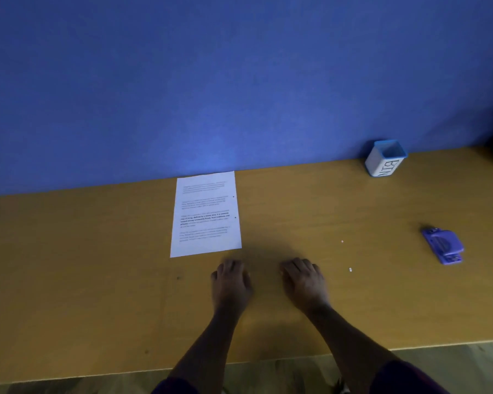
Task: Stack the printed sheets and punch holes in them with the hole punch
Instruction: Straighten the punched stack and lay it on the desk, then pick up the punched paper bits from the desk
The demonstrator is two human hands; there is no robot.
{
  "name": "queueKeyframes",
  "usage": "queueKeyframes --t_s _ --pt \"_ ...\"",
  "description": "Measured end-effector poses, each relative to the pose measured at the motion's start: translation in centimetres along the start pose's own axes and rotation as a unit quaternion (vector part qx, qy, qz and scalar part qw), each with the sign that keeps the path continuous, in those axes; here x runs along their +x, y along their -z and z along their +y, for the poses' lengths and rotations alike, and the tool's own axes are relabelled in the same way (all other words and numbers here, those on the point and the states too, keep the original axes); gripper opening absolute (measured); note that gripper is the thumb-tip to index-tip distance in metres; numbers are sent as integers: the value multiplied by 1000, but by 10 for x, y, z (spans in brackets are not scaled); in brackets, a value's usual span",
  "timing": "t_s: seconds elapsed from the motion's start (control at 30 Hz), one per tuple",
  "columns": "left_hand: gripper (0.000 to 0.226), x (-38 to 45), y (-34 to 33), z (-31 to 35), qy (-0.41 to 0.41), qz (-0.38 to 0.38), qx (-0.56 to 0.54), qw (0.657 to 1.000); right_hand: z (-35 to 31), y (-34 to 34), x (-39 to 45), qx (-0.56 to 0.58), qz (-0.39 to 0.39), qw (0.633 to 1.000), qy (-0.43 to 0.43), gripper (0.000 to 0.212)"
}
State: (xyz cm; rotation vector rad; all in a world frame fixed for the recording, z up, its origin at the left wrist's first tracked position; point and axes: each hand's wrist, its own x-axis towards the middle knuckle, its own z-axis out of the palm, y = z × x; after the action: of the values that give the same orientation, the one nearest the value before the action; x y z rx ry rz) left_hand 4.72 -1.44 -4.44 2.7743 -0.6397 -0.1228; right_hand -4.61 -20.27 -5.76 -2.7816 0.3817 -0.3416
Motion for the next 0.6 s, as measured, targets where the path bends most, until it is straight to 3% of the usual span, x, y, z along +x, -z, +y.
queueKeyframes --t_s 0.13,0.3,0.4,0.5,0.6 --pt "17 -1 -14 55 -85 -8 3 996 38 22 -19 -24 30 998 -49 7" --pt "55 13 -21 126 -121 -102 0 987 92 46 -30 -11 44 982 -185 8" --pt "77 22 -27 162 -145 -149 22 978 119 56 -34 71 55 958 -273 15" --pt "82 33 -31 188 -150 -186 27 971 140 62 -34 202 40 908 -365 18" --pt "82 47 -39 204 -145 -188 37 971 153 65 -29 244 -21 895 -373 31"
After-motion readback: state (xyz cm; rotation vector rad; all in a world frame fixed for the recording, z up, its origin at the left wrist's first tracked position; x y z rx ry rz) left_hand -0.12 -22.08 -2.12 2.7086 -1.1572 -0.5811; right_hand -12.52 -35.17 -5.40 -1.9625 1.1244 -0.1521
